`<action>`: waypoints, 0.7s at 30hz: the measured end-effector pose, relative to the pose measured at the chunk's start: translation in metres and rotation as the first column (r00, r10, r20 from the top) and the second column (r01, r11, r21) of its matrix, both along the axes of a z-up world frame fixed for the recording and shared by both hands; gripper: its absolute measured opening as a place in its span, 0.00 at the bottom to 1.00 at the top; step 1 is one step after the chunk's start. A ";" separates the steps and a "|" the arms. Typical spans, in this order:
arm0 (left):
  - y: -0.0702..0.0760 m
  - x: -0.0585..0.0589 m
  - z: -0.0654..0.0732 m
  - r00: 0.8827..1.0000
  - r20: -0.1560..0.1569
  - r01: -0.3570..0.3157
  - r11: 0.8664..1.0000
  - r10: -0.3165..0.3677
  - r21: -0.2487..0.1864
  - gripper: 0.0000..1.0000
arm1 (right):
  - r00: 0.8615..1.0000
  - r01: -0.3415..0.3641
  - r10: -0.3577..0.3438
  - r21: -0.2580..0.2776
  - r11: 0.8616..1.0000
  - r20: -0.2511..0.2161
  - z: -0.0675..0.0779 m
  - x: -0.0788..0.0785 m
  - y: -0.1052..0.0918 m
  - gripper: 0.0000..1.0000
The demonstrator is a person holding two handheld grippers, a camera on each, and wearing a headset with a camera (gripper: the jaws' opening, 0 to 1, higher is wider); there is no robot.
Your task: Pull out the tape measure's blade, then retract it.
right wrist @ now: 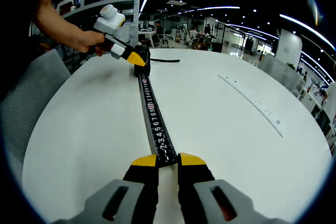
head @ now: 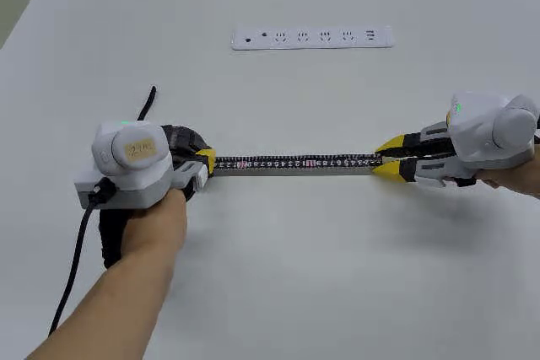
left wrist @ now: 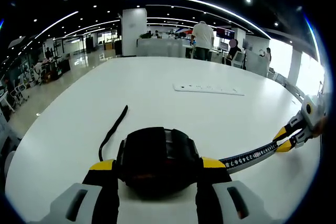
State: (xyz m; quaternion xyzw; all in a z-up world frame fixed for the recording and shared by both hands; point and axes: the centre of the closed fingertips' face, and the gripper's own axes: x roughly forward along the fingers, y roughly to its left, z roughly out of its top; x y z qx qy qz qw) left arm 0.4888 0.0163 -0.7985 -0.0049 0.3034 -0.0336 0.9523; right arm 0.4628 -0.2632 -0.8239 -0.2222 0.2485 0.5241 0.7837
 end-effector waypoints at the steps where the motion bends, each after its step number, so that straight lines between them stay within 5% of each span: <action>1: 0.000 0.000 0.000 1.000 -0.002 0.002 1.000 -0.002 -0.001 0.55 | 1.000 0.000 0.000 0.000 1.000 -0.001 0.000 0.000 0.000 0.12; 21: 0.000 -0.002 0.001 1.000 -0.010 0.003 1.000 -0.003 -0.018 0.56 | 1.000 -0.001 0.001 0.007 1.000 0.004 0.007 0.001 0.005 0.12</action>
